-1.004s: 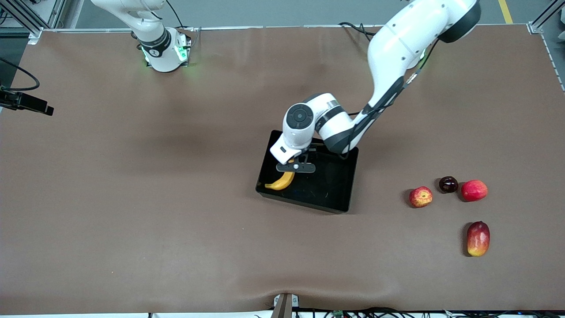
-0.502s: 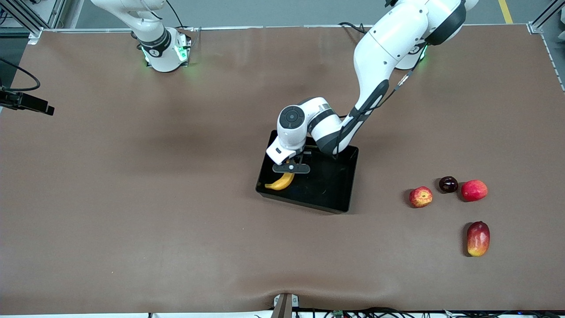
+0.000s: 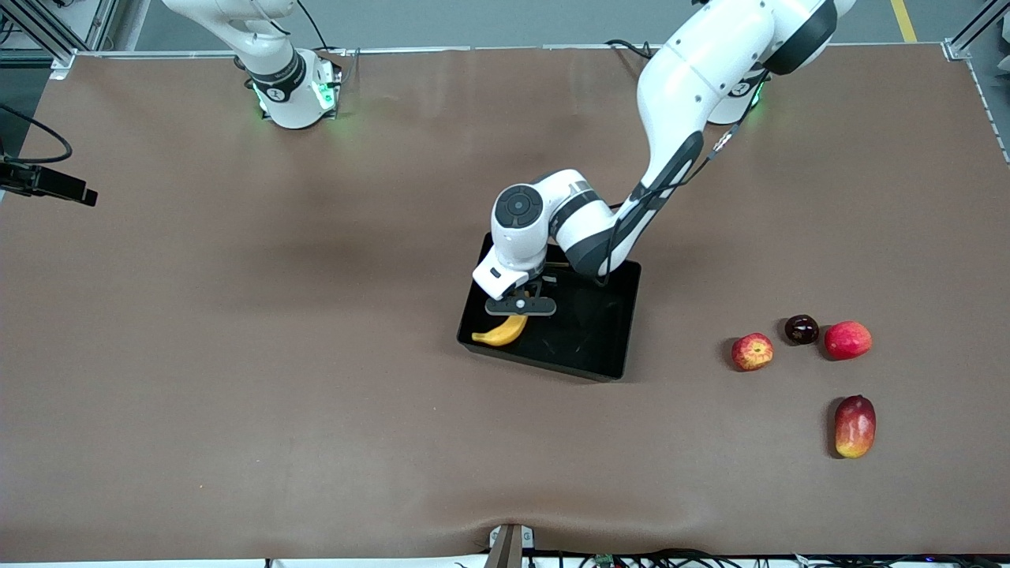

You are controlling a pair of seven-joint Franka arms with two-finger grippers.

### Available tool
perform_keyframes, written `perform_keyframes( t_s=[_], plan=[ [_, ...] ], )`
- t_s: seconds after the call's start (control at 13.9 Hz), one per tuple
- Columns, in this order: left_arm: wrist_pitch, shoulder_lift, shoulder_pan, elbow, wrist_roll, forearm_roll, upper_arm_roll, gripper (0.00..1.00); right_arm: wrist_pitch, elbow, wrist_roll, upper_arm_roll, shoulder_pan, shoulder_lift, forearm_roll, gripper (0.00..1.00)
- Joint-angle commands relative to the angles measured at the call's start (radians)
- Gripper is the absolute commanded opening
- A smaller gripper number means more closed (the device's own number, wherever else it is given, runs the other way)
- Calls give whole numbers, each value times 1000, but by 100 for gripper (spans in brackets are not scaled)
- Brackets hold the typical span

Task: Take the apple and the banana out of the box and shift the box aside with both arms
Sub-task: 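Grasp the yellow banana with the left gripper and lift it, then place the banana near the mango while the right gripper reaches the box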

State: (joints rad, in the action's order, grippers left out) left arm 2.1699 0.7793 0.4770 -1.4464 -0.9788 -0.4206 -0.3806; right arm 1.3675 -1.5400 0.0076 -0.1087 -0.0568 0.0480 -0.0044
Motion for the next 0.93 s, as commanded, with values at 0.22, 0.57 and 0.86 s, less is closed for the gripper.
perform_keyframes(
  t_s=[0.22,0.57,0.86],
  plan=[
    [-209,-228,-104,3,228,77,-1,0,8,29,14,15,6,0,-2,100],
    [-248,-270,-288,1,491,123,-1,0,54,26,31,15,127,55,4,100],
    [-297,-236,-457,-5,742,100,11,0,119,24,156,17,259,153,9,100]
  ],
)
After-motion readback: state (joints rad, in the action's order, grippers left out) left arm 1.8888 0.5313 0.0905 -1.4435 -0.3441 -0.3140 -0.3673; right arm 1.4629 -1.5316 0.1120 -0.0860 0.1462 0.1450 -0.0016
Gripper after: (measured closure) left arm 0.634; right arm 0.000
